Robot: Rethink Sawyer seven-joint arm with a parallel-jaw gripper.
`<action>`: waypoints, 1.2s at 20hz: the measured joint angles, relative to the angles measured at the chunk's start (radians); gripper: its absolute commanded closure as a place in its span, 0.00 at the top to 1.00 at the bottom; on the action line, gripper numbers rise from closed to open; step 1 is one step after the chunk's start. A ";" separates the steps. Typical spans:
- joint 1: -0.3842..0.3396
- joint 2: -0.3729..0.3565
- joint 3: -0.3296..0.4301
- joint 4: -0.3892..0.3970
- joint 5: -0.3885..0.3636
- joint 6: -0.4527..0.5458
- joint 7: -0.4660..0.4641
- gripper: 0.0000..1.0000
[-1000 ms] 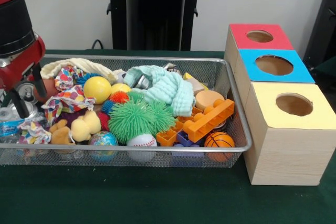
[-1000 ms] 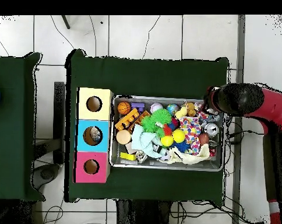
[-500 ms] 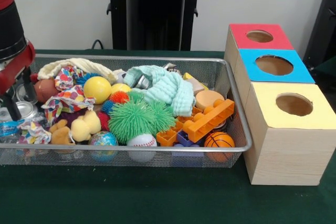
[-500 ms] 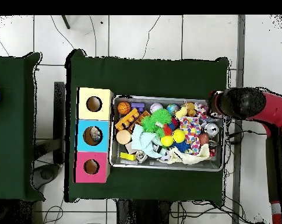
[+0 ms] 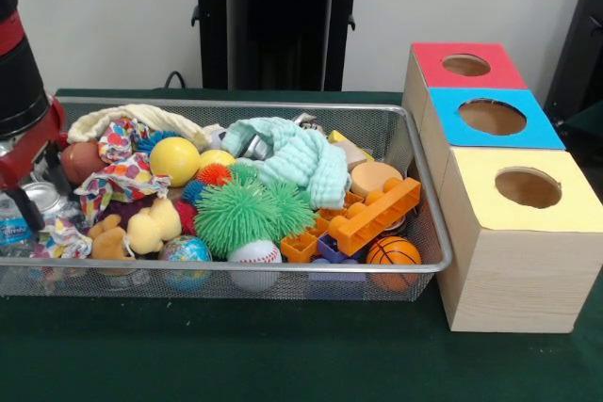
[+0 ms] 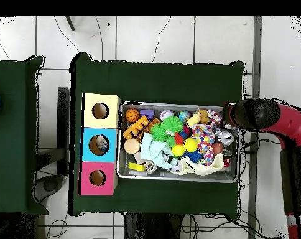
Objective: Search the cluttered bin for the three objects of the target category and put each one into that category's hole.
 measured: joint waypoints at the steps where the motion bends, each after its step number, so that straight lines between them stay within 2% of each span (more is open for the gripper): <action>1: -0.001 0.004 0.000 0.000 0.000 0.000 0.000 1.00; 17: 0.002 0.018 0.000 -0.021 -0.011 0.000 -0.040 1.00; 24: 0.010 0.019 0.000 -0.046 -0.047 0.000 -0.040 1.00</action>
